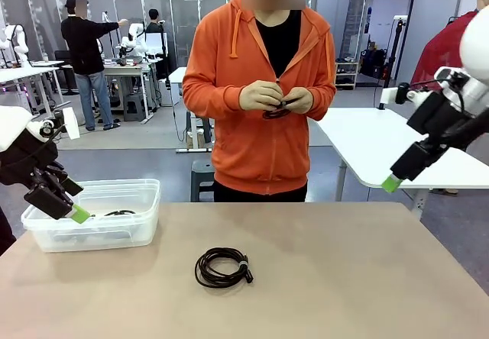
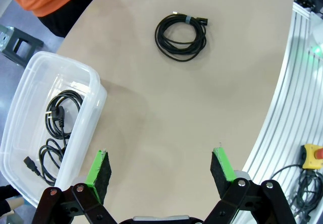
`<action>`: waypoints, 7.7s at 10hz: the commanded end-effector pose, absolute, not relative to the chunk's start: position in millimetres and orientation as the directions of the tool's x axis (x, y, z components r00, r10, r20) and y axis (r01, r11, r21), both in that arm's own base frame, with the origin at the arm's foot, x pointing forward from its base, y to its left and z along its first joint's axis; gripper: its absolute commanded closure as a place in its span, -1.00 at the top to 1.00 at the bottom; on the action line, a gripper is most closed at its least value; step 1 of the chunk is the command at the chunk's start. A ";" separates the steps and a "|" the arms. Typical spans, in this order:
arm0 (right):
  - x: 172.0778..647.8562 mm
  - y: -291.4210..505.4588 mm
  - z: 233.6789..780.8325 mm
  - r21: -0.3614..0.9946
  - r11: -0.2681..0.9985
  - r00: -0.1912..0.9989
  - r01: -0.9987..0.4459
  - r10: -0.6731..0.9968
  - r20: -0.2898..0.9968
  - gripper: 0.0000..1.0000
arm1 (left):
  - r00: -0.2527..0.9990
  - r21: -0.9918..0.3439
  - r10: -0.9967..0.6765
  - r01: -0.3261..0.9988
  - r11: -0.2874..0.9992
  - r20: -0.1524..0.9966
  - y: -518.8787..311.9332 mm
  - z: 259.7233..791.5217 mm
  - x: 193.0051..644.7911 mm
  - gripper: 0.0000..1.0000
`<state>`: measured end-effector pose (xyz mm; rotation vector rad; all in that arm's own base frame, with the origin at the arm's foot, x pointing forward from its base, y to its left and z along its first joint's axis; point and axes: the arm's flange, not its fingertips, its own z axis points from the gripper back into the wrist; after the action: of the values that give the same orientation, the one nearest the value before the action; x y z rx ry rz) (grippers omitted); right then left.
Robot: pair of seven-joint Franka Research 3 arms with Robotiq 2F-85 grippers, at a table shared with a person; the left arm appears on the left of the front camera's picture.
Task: Organize and store the cables.
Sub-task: Place the USB Extension Cable into the Organizing box.
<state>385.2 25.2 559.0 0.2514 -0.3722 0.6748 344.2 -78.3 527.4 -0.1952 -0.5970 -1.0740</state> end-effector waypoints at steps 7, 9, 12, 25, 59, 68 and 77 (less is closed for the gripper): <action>376.0 3.1 547.9 0.138 0.713 0.682 -0.687 0.569 0.460 1.00 | 0.404 0.134 -0.744 0.827 0.545 0.533 -77.3 527.3 341.9 1.00; 376.0 3.1 547.9 0.138 0.713 0.682 -0.687 0.569 0.460 1.00 | 0.395 0.145 -0.763 0.836 0.530 0.512 -76.7 527.8 342.0 1.00; 376.0 3.1 547.9 0.138 0.713 0.682 -0.687 0.569 0.460 1.00 | 0.430 0.128 -0.791 0.840 0.527 0.436 -74.8 530.2 340.2 1.00; 376.0 3.1 547.9 0.138 0.713 0.682 -0.687 0.569 0.460 1.00 | 0.418 0.122 -0.781 0.843 0.524 0.464 -74.4 521.9 341.5 1.00; 376.0 3.1 547.9 0.138 0.713 0.682 -0.687 0.569 0.460 1.00 | 0.866 -0.060 -0.459 0.479 0.876 0.198 -427.3 445.4 463.6 1.00; 376.0 3.1 547.9 0.138 0.713 0.682 -0.687 0.569 0.460 1.00 | 0.988 -0.110 0.008 0.009 0.994 0.154 -442.3 382.8 469.5 1.00; 376.0 3.1 547.9 0.138 0.713 0.682 -0.687 0.569 0.460 1.00 | 0.993 -0.047 0.060 -0.056 0.997 0.097 -456.3 321.5 501.4 1.00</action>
<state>376.2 1.8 547.9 0.3079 -0.4047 0.7383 497.6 -449.3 320.4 -0.0626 -0.1019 0.0373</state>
